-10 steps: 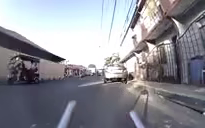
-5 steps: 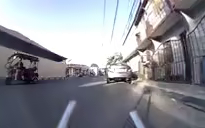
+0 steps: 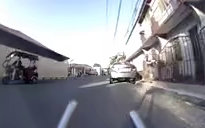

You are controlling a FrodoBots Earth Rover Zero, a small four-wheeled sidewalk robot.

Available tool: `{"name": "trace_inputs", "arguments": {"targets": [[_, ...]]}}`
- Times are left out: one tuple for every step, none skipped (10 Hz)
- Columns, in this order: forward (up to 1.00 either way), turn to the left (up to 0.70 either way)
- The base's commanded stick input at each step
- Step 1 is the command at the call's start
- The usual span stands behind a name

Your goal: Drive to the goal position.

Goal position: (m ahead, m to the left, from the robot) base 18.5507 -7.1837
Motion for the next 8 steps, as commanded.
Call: {"name": "trace_inputs", "arguments": {"targets": [[0.85, 0.00], [0.85, 0.00], [0.85, 0.00], [0.85, 0.00], [0.85, 0.00], [0.85, 0.00], [0.85, 0.00], [0.85, 0.00]]}}
